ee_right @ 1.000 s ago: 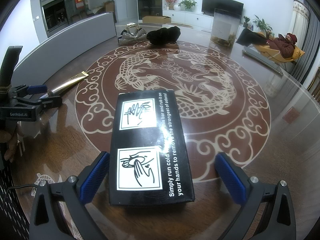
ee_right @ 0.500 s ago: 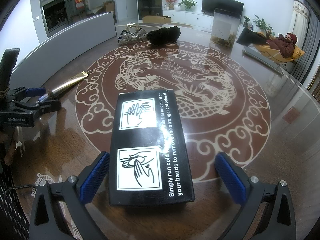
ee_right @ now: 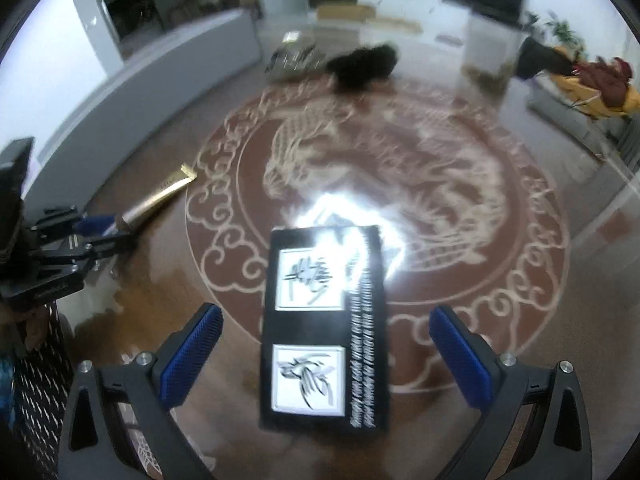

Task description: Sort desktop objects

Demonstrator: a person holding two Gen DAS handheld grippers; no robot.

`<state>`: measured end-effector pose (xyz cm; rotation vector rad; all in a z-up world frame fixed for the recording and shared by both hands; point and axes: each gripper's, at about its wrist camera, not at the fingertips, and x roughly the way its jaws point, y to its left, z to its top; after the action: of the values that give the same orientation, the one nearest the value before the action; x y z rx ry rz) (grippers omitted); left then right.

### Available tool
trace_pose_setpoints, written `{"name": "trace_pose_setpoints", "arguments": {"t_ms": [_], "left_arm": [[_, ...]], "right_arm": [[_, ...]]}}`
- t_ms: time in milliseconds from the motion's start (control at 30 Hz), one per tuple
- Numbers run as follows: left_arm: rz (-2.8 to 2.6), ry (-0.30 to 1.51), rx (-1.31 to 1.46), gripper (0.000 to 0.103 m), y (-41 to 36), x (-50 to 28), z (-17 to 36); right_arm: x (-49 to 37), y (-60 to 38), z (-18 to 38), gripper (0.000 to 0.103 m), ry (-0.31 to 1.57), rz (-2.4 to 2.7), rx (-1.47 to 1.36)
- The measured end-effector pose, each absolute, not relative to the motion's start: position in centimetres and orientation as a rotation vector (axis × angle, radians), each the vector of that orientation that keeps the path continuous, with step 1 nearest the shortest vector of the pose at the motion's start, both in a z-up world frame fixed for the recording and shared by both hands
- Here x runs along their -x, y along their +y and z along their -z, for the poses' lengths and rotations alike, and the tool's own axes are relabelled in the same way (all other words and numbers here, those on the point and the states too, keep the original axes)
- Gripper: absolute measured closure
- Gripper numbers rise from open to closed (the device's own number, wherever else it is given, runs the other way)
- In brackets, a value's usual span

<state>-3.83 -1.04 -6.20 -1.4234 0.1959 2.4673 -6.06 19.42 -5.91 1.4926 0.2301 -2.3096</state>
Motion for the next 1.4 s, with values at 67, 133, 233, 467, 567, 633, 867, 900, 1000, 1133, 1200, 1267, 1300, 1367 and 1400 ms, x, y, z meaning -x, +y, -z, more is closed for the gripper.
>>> {"name": "trace_pose_setpoints", "arguments": {"t_ms": [67, 133, 233, 467, 567, 633, 867, 900, 1000, 1133, 1200, 1267, 1300, 1367, 1400], "left_arm": [[-2.481, 0.167, 1.389, 0.075, -1.2, 3.1, 5.4], [-2.508, 0.093, 1.329, 0.075, -1.9, 2.0, 3.9], [-2.535, 0.007, 1.259, 0.075, -3.0, 0.3, 2.2], [-2.598, -0.101, 1.143, 0.075, -5.2, -2.3, -0.8], [-2.629, -0.145, 1.091, 0.075, -6.6, -2.7, -3.0], [-2.652, -0.204, 1.053, 0.075, -8.5, -2.7, -5.0], [-2.81, -0.266, 0.986, 0.075, -18.4, 0.0, -11.1], [-2.838, -0.267, 0.994, 0.075, -20.2, 0.8, -11.6], [-2.911, -0.311, 1.041, 0.075, -26.1, 3.6, -12.5], [-2.969, -0.373, 1.137, 0.075, -31.8, 7.4, -11.4], [-2.97, -0.406, 1.208, 0.075, -33.9, 9.4, -9.8], [-2.963, -0.405, 1.275, 0.075, -34.8, 10.7, -7.9], [-2.954, -0.402, 1.317, 0.075, -35.2, 11.3, -6.8], [-2.924, -0.42, 1.414, 0.074, -35.8, 12.4, -5.0], [-2.892, -0.442, 1.493, 0.073, -36.2, 13.0, -3.7]], "right_arm": [[5.4, 19.1, 5.5, 0.044, 0.259, 2.302, -1.502], [3.9, 19.3, 4.3, 0.044, 0.214, 2.317, -1.463], [0.9, 20.3, 2.7, 0.044, 0.138, 2.354, -1.4], [-2.9, 22.0, 2.5, 0.044, -0.039, 2.373, -1.379], [-2.5, 20.8, 1.5, 0.044, -0.042, 2.36, -1.34], [-1.3, 19.6, 0.8, 0.044, -0.025, 2.347, -1.314], [5.0, 9.5, -6.3, 0.044, 0.064, 2.26, -1.115], [6.1, 7.1, -7.7, 0.044, 0.067, 2.241, -1.071], [8.6, 1.2, -10.4, 0.044, 0.053, 2.194, -0.981], [12.7, -8.3, -12.1, 0.044, 0.094, 2.139, -0.891], [14.5, -12.7, -11.4, 0.044, 0.156, 2.115, -0.884], [16.2, -16.6, -9.3, 0.043, 0.232, 2.094, -0.926], [16.7, -17.8, -8.2, 0.043, 0.264, 2.086, -0.955], [17.8, -20.1, -5.1, 0.043, 0.36, 2.076, -1.03], [18.3, -20.9, -3.5, 0.042, 0.394, 2.062, -1.077]]}}
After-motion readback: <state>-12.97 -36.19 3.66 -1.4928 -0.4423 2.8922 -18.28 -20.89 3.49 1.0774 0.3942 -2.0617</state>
